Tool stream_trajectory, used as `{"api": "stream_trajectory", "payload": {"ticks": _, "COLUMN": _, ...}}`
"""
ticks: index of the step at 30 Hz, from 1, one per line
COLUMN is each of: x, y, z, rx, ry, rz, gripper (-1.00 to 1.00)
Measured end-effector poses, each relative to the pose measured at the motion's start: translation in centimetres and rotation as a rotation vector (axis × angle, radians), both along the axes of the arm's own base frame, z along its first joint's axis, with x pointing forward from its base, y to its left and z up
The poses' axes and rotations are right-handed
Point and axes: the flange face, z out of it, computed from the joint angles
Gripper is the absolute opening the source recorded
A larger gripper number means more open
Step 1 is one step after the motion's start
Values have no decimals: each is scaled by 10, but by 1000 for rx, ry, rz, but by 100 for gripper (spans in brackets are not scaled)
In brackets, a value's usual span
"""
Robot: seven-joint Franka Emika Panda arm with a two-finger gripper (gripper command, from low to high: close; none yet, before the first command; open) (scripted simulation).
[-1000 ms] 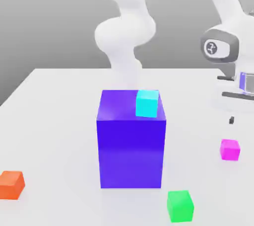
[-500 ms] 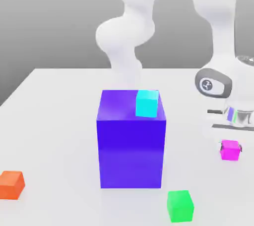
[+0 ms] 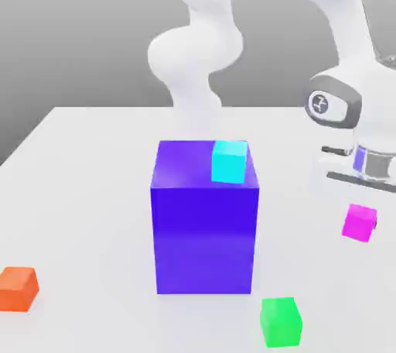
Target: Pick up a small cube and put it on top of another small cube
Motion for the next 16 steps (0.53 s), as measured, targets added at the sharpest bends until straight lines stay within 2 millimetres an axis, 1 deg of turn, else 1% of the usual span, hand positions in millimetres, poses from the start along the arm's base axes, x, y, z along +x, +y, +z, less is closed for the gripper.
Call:
{"api": "stream_trajectory", "payload": {"ticks": 4, "x": 55, "y": -54, "z": 14, "rx": 0, "ry": -1, "rz": -351, "gripper": -100}}
{"api": "stream_trajectory", "payload": {"ticks": 8, "x": 102, "y": -119, "z": 27, "rx": 2, "ry": -3, "rz": -703, "gripper": -100}}
{"api": "stream_trajectory", "payload": {"ticks": 9, "x": 107, "y": -127, "z": 21, "rx": 4, "ry": -4, "rz": -745, "gripper": -100}}
{"api": "stream_trajectory", "payload": {"ticks": 10, "x": 110, "y": -131, "z": 13, "rx": 5, "ry": -5, "rz": -766, "gripper": -100}}
{"api": "stream_trajectory", "payload": {"ticks": 13, "x": 112, "y": -135, "z": -23, "rx": 4, "ry": -4, "rz": -786, "gripper": -100}}
{"api": "stream_trajectory", "payload": {"ticks": 14, "x": 112, "y": -136, "z": -30, "rx": 4, "ry": -4, "rz": -788, "gripper": 100}}
{"api": "stream_trajectory", "payload": {"ticks": 16, "x": 112, "y": -136, "z": -30, "rx": 4, "ry": -4, "rz": -788, "gripper": 100}}
